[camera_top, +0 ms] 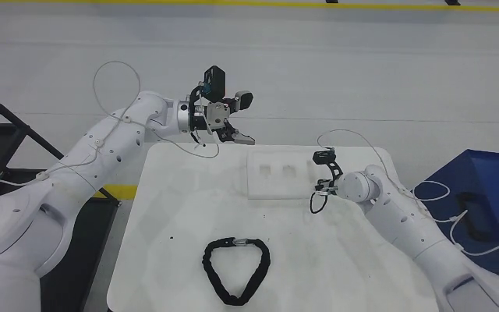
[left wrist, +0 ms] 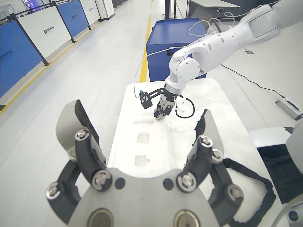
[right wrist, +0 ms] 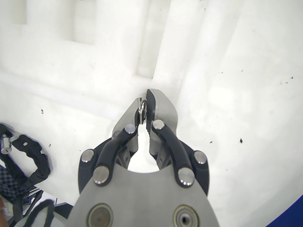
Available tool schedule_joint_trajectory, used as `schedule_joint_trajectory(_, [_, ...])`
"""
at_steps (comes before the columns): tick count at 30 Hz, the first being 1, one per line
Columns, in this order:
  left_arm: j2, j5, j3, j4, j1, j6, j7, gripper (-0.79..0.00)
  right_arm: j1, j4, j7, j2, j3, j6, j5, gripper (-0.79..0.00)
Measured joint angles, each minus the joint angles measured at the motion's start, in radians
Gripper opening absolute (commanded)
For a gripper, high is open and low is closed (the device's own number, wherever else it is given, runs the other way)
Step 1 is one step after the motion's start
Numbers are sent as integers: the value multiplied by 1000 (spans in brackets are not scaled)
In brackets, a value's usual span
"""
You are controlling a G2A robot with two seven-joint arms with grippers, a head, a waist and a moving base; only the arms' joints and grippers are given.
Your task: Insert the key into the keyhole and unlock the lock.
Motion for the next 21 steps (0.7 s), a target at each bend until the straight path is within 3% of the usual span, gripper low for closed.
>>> schedule_joint_trajectory(14, [0,0,0,0,0,0,0,0,2,-134,149,42,119,-51,-33,-785])
schedule_joint_trajectory(21, [0,0,0,0,0,0,0,0,-56,-256,220,82,266,-134,108,-785])
